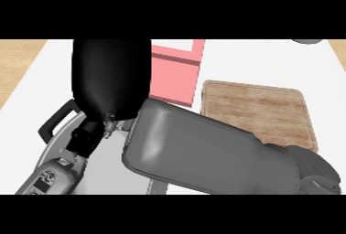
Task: Pick the lemon from the cutting board and place it in the cardboard box
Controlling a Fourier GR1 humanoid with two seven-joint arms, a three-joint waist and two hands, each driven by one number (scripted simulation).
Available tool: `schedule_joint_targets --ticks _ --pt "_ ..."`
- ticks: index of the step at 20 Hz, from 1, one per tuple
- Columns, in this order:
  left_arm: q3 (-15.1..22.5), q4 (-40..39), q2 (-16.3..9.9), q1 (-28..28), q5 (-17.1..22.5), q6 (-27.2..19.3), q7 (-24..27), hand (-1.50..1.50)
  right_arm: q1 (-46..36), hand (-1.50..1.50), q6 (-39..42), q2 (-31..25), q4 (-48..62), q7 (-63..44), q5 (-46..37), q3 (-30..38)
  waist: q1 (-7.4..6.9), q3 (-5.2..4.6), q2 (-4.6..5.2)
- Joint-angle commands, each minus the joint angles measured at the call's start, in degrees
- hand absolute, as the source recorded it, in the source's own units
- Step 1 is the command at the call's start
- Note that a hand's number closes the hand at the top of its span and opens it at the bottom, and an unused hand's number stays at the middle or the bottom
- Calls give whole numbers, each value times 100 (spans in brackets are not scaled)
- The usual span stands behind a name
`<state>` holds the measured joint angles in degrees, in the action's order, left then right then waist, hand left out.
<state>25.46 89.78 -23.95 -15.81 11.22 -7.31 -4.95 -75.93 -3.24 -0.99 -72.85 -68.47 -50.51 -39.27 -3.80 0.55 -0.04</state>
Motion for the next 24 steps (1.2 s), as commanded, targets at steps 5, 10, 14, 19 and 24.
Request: schedule_joint_targets --ticks 5,10,14,19,24 --pt "99 -194 323 -144 -133 -159 11 0 -562 150 -1013 95 1307 -658 265 410 6 -76 80" --pt "-78 -235 193 -183 49 49 67 0 -830 150 -1082 96 2112 -445 243 429 55 -75 73" --pt "-77 -486 261 -171 -63 2 312 0 -759 150 -1301 96 2806 38 453 387 42 -76 106" --pt "71 -333 377 -277 -137 -49 160 0 -931 150 -1510 97 3743 417 635 420 -69 -76 144" --pt "-121 -427 227 -275 70 147 327 0 -485 150 -2038 97 3996 696 1118 555 -110 -74 168"
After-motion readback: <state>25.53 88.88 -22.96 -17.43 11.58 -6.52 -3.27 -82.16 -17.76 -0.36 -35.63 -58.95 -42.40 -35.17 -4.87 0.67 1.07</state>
